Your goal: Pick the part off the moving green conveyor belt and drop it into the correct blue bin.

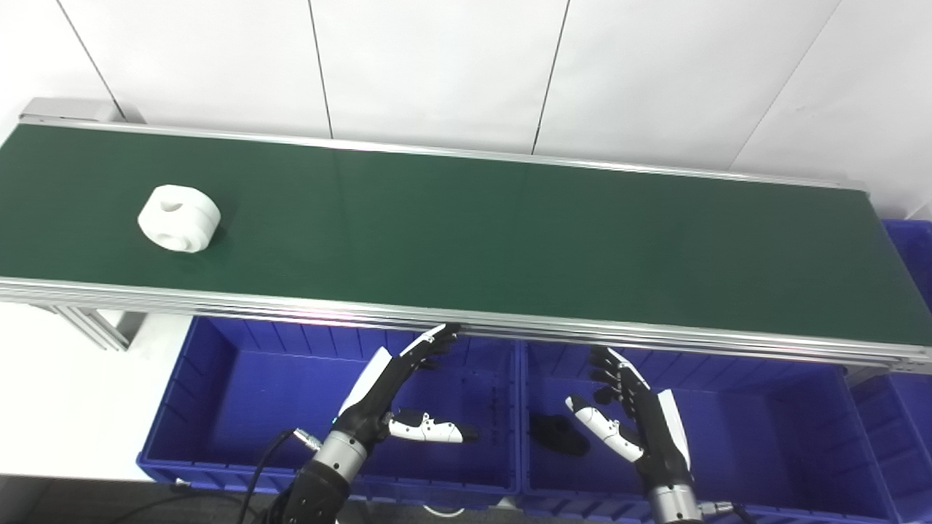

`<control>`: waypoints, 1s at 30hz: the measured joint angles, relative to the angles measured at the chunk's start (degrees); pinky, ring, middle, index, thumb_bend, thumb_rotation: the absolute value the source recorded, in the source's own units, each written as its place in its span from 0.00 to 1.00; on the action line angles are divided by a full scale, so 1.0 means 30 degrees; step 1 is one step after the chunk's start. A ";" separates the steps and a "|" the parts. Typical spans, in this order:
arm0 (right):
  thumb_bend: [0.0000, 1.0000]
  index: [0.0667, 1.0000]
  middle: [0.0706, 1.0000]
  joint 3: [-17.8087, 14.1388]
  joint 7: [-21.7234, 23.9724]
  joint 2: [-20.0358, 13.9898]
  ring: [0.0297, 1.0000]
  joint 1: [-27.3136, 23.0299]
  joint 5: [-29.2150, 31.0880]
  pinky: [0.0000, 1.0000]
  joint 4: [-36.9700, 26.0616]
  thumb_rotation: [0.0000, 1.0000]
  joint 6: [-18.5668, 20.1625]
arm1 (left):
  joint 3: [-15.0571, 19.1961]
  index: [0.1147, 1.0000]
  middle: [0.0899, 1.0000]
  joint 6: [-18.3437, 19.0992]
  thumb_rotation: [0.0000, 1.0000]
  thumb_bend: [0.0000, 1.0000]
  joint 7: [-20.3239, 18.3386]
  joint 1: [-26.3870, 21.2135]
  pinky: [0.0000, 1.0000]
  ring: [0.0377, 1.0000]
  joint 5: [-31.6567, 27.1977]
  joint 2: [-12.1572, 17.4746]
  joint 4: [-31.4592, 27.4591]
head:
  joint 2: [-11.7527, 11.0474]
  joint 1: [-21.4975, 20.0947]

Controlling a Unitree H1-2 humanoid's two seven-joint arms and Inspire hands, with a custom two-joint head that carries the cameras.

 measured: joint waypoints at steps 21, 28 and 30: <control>0.65 0.84 0.83 -0.0059 0.0000 0.0017 0.80 -0.0007 -0.0022 0.76 0.0019 0.56 -0.0001 | 0.0008 0.88 0.88 0.0001 0.30 0.72 -0.0005 0.0000 0.80 0.86 -0.0011 0.0000 -0.0032 | 0.0029 0.0059; 0.65 0.84 0.83 -0.0063 0.0001 0.0020 0.80 -0.0005 -0.0081 0.76 0.0020 0.56 -0.0001 | 0.0009 0.88 0.88 0.0007 0.30 0.72 -0.0004 0.0000 0.80 0.86 -0.0009 -0.0001 -0.0042 | -0.0174 0.0407; 0.65 0.83 0.82 -0.0069 0.0000 0.0017 0.80 -0.0019 -0.0057 0.75 0.0099 0.54 -0.0065 | 0.0002 0.88 0.88 0.0007 0.32 0.74 0.0003 0.0000 0.80 0.86 0.0005 -0.0003 -0.0030 | -0.0468 0.1811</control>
